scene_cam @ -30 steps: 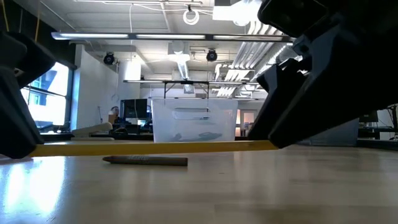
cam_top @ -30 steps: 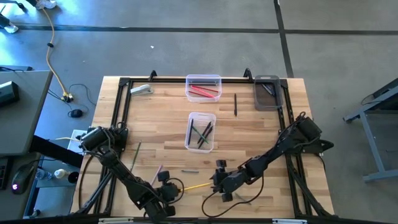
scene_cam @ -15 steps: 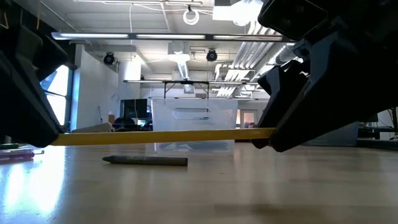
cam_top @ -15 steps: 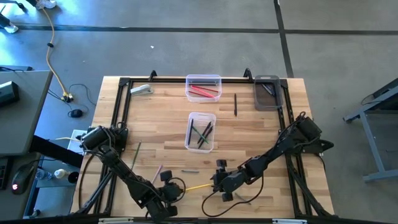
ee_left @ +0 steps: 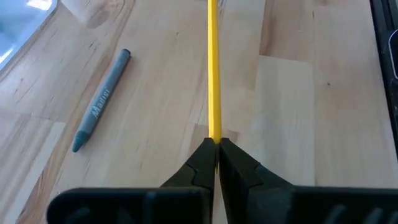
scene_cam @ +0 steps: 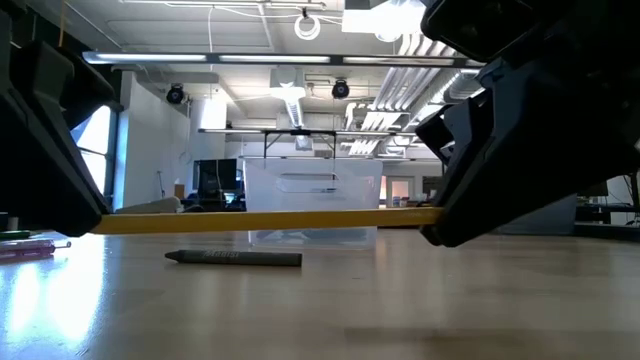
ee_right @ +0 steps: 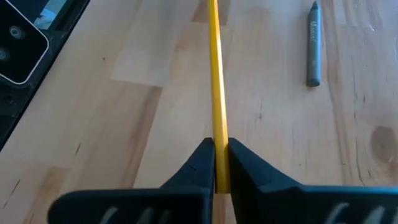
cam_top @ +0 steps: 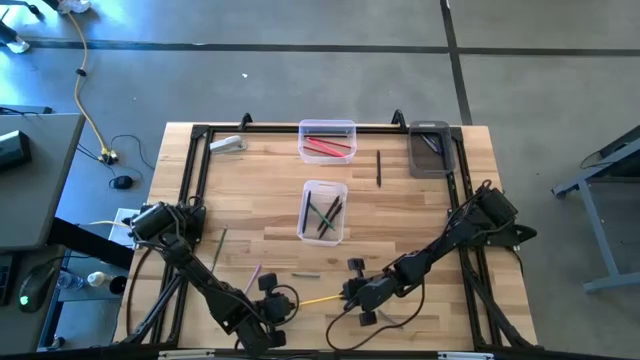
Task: Sort crayons/erasers/pens/pencils in bins
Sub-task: Put the yellow color pencil into the top transparent bin
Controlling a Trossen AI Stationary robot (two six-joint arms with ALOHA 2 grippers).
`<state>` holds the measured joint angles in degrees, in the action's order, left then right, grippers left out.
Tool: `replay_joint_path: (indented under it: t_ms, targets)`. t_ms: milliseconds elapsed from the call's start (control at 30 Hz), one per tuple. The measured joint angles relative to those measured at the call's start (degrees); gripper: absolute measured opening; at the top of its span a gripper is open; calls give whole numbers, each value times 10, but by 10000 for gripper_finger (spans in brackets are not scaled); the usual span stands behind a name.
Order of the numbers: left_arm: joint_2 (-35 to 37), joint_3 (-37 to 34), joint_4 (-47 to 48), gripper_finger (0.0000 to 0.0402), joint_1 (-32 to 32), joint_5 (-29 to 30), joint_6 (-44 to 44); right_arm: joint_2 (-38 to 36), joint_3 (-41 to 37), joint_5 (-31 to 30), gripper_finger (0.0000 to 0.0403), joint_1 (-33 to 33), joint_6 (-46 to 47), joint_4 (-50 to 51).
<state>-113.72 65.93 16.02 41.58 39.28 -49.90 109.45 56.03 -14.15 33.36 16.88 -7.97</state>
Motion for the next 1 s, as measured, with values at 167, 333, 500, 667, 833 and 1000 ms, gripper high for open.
replay_joint_path:
  t_ms: [167, 333, 500, 667, 833, 1000]
  targets:
    - [21, 0, 3, 23, -1, 3, 22, 0, 0, 1, 10, 0, 1, -1]
    - [66, 0, 11, 69, -1, 15, 60, 0, 0, 0, 6, 0, 4, 0]
    - [119, 1, 48, 116, -1, 41, 96, 0, 0, 0, 7, 0, 10, 0]
    - [185, -36, 60, 109, 3, 90, 126, -31, 0, -7, 7, -17, 10, 27]
    - [252, -143, -42, 38, -4, 86, 138, -107, 0, -45, 7, -63, 8, 130]
    - [305, -255, -223, 9, -13, 84, 214, -187, 0, -99, 7, -150, 6, 240]
